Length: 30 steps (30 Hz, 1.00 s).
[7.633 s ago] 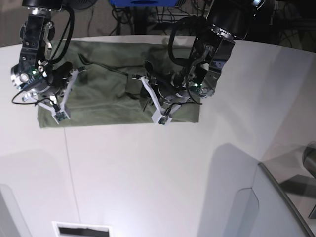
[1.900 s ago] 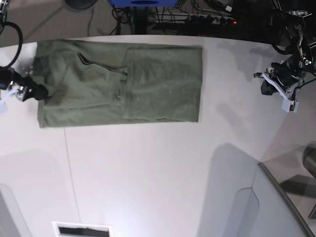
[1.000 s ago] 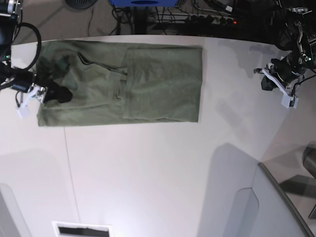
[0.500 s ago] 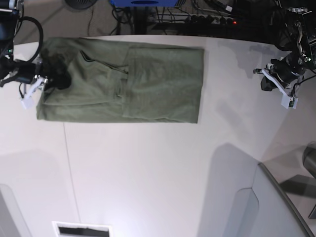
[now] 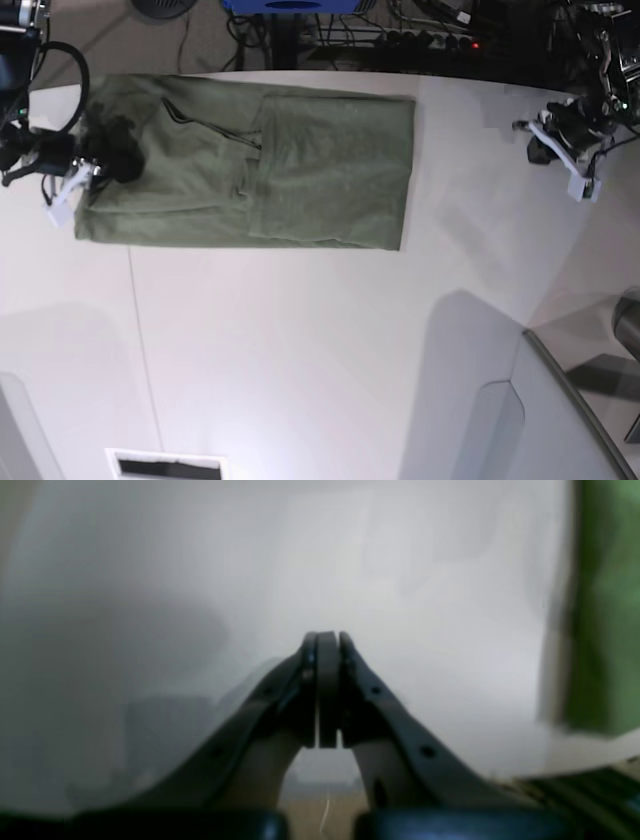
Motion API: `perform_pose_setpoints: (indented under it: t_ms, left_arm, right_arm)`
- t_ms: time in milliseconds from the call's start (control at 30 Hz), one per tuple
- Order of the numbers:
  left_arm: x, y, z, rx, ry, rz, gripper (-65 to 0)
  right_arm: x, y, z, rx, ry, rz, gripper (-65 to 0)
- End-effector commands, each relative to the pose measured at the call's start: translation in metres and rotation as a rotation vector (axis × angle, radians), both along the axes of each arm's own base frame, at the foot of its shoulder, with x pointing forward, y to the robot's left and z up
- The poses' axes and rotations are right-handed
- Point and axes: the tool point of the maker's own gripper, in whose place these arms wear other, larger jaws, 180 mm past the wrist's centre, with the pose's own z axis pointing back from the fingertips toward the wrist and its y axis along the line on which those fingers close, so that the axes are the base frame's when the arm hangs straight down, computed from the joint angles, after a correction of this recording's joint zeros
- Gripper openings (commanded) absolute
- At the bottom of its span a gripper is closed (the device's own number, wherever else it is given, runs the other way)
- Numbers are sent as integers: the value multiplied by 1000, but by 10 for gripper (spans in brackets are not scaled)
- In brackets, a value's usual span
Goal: Layout the t-shirt on the table in an organized manner, then fold the t-shirt properly
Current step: 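Lift the grasped end with the right gripper and fold it over the shirt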
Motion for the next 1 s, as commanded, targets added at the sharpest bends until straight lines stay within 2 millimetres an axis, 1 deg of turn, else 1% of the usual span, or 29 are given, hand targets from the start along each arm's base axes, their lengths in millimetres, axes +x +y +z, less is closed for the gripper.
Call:
perform_pose_setpoints:
  t_ms: [0, 33, 67, 100, 133, 200, 267, 333, 467, 567, 633, 667, 800, 967]
  left_arm:
    - [7, 8, 12, 12, -58, -3, -650]
    - [4, 9, 10, 9, -71, 2, -650]
    - [2, 9, 11, 8, -88, 5, -650]
    - [0, 9, 10, 6, -98, 8, -650]
    - [-5, 10, 8, 6, -95, 12, -650]
    - [-11, 14, 6, 12, -81, 14, -650]
    - [-15, 16, 1, 8, -68, 24, -650]
    - [-17, 18, -2, 7, -58, 31, -650]
    - [-16, 18, -1, 8, -62, 28, -650]
    - [-16, 18, 0, 8, -63, 28, -650]
    - [-15, 17, 0, 8, -66, 27, -650]
    - [-14, 17, 1, 8, -68, 27, -650]
    - [-12, 17, 2, 8, -72, 27, -650]
    - [-12, 17, 2, 8, -74, 27, -650]
  right_arm:
    - [15, -7, 10, -6, -45, -5, -608]
    - [17, -7, 11, -6, -49, -5, -650]
    - [18, -7, 12, -6, -52, -5, -650]
    - [20, -6, 13, -4, -55, -5, -636]
    - [21, -5, 12, -3, -47, -19, -641]
    - [24, -10, 10, -13, -6, -71, -644]
    - [32, -17, 13, -20, 9, -109, -644]
    - [33, -19, 12, -21, 27, -132, -644]
    - [45, -14, 28, -53, 3, -158, -644]
    - [53, 4, 44, -65, 0, -218, -644]
    - [55, 22, 53, -93, 14, -222, -644]
    - [55, 34, 56, -106, 28, -219, -644]
    - [45, 81, 55, -169, 108, -223, -644]
    - [37, 130, 58, -264, 140, -213, -644]
